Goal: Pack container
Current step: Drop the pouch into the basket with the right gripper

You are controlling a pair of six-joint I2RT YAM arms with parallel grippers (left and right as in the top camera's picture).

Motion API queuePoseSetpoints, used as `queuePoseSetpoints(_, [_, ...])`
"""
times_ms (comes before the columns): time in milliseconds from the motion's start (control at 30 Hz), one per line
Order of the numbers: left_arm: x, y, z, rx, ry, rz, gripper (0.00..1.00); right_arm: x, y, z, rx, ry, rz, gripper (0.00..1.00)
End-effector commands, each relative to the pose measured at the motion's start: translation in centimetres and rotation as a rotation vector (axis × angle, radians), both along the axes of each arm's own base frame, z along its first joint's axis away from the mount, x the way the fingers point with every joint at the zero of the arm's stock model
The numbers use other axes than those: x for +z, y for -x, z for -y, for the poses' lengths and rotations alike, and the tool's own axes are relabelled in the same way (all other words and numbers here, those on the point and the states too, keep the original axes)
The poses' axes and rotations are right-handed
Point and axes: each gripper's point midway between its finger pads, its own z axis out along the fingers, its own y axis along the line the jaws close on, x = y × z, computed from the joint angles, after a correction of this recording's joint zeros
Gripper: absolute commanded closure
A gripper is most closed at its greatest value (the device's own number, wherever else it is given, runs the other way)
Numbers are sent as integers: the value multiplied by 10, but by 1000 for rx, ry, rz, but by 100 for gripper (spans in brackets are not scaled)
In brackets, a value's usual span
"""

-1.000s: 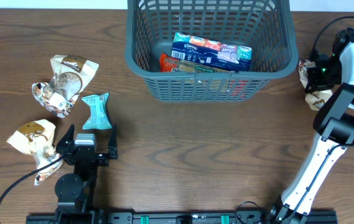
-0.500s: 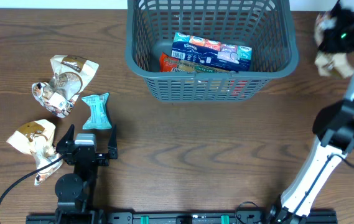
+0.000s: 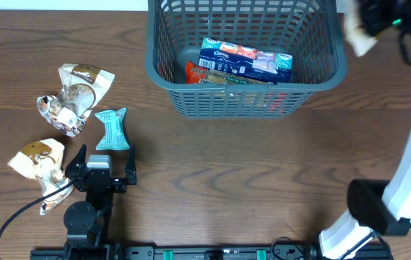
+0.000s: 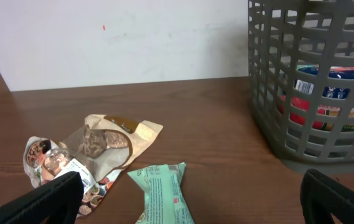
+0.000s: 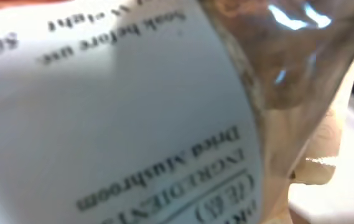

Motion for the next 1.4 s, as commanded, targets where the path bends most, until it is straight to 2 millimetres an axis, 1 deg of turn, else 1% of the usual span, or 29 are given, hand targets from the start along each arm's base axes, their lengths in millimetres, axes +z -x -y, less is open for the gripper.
queuePoseSetpoints(0, [-11, 0, -3, 21, 6, -23, 1, -31, 9, -66, 327, 169, -31, 99])
queuePoseSetpoints(33, [-11, 0, -3, 21, 5, -22, 1, -39, 14, -78, 389, 193, -46, 99])
queuePoseSetpoints(100, [-11, 0, -3, 21, 6, -22, 1, -64, 24, -106, 535, 270, -96, 99])
queuePoseSetpoints(167, [-11, 0, -3, 21, 6, -23, 2, -87, 26, -124, 630, 324, -144, 99])
queuePoseSetpoints(233, [-11, 0, -3, 21, 6, -23, 1, -113, 21, -140, 680, 339, -203, 97])
queuePoseSetpoints(300, [-11, 0, -3, 21, 6, -23, 1, -138, 12, -152, 709, 341, -257, 98])
queuePoseSetpoints(400, [-11, 0, -3, 21, 6, -23, 1, -177, -5, -165, 732, 341, -334, 98])
queuePoseSetpoints(500, [-11, 0, -3, 21, 6, -23, 1, -219, -20, -171, 741, 337, -420, 98])
queuePoseSetpoints(567, [-11, 0, -3, 21, 6, -23, 1, -250, -27, -173, 731, 323, -497, 96])
queuePoseSetpoints(667, [-11, 0, -3, 21, 6, -24, 1, -283, -32, -174, 709, 297, -586, 93])
queuePoseSetpoints(700, [-12, 0, -3, 21, 6, -27, 1, -291, -34, -174, 700, 285, -609, 89])
queuePoseSetpoints(767, [-13, 0, -3, 21, 5, -32, 1, -304, -35, -174, 681, 269, -648, 72])
queuePoseSetpoints(800, [-15, 0, -3, 21, 5, -39, 1, -309, -35, -174, 669, 260, -666, 47])
queuePoseSetpoints(833, [-17, 0, -3, 21, 4, -47, 1, -312, -36, -174, 654, 251, -680, 32])
queuePoseSetpoints(900, [-18, 1, -3, 21, 4, -53, 2, -318, -35, -174, 625, 232, -711, 21])
queuePoseSetpoints(933, [-18, 1, -3, 21, 4, -53, 1, -319, -35, -174, 617, 228, -720, 19])
queuePoseSetpoints(967, [-18, 1, -3, 21, 4, -53, 1, -320, -35, -173, 617, 228, -723, 14])
queuePoseSetpoints(1000, [-18, 1, -3, 21, 4, -53, 1, -320, -35, -173, 614, 233, -721, 6])
queuePoseSetpoints(1033, [-18, 1, -3, 21, 4, -53, 1, -320, -36, -172, 610, 239, -718, 1])
queuePoseSetpoints(1133, [-18, 1, -3, 21, 4, -53, 1, -309, -36, -169, 599, 240, -700, 1])
queuePoseSetpoints(1233, [-18, 1, -3, 21, 7, -50, 1, -282, -40, -163, 564, 232, -636, 1])
queuePoseSetpoints(1267, [-17, 0, -3, 24, 27, -48, 1, -267, -44, -158, 537, 220, -598, 1])
queuePoseSetpoints(1333, [-9, 0, -3, 26, 51, -28, 1, -231, -55, -145, 454, 180, -508, 1])
queuePoseSetpoints(1367, [-4, 1, -3, 26, 56, -22, 1, -209, -62, -135, 388, 148, -454, 1])
